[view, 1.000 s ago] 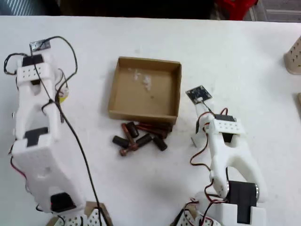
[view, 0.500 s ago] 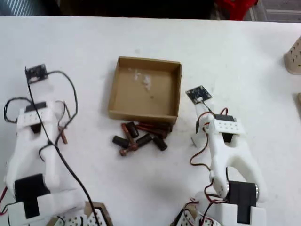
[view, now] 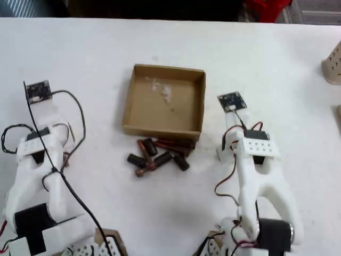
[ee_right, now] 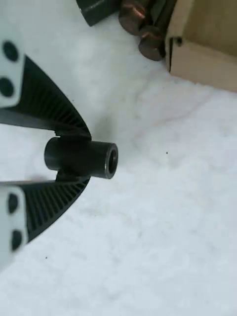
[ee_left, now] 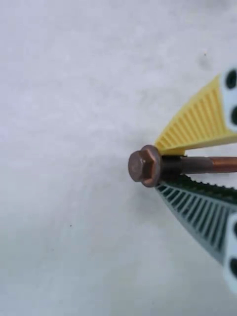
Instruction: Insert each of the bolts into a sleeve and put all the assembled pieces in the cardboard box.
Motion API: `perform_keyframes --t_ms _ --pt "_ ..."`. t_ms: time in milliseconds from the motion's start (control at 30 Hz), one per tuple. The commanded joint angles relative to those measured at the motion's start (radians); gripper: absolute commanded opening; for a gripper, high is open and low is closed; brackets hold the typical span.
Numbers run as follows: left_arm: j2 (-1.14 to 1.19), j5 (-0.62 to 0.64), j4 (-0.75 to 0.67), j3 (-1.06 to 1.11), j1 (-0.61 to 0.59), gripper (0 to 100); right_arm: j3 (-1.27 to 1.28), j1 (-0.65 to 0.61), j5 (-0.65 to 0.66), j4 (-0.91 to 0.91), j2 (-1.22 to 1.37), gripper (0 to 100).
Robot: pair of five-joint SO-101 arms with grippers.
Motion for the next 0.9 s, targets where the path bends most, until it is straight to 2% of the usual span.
perform_keyframes --t_ms 0,100,333,467,667,767,867 --pt "-0.048 -0.011 -0.023 -0.008 0.019 2 -0.043 -0.016 -0.008 0.033 -0.143 1.8" --pt "-0.048 -0.011 -0.023 -0.008 0.019 2 -0.038 -0.051 -0.048 0.035 -0.249 1.8" --pt "-0.048 -0.011 -0.023 -0.008 0.019 2 -0.034 -0.231 -0.336 0.001 -0.378 1.7" --pt "-0.047 -0.011 -0.023 -0.006 0.019 2 -0.021 -0.34 -0.393 -0.068 -0.381 1.7" --pt "-0.047 -0.011 -0.023 -0.006 0.019 2 0.144 -0.458 -0.396 -0.389 -0.389 1.7" --pt "-0.047 -0.011 -0.023 -0.006 0.019 2 0.261 -0.463 -0.396 -0.604 -0.389 1.7" --pt "-0.047 -0.011 -0.023 -0.006 0.019 2 0.331 -0.461 -0.396 -0.736 -0.389 1.7"
